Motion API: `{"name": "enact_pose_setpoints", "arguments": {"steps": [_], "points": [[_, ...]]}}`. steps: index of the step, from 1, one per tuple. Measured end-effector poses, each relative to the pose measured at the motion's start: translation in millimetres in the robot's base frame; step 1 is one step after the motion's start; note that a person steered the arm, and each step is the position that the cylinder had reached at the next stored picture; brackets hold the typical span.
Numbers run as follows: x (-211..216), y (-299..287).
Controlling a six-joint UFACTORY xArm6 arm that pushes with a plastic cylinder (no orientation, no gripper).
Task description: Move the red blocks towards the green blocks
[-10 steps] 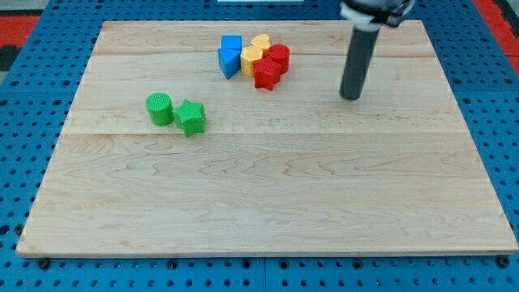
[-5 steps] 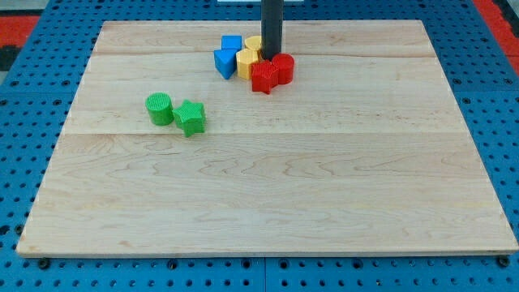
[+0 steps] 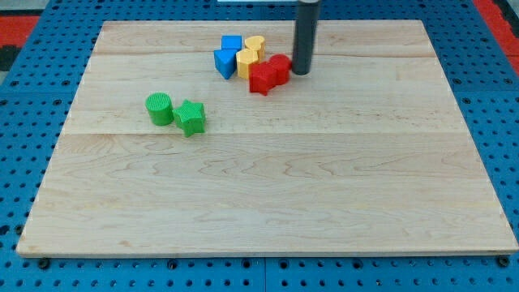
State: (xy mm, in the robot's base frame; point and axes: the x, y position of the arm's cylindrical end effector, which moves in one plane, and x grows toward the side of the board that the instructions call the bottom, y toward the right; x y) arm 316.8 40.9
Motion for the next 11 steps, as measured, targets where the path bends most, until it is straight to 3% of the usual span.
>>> {"name": "enact_pose_setpoints", "arguments": {"steps": [5, 6, 8, 9, 10, 11], "points": [[-36.0, -20.9], [-28.3, -33.8], [42.6, -49.0], [60.4, -83.8], [71.7, -127.8], [59.3, -110.6]]}}
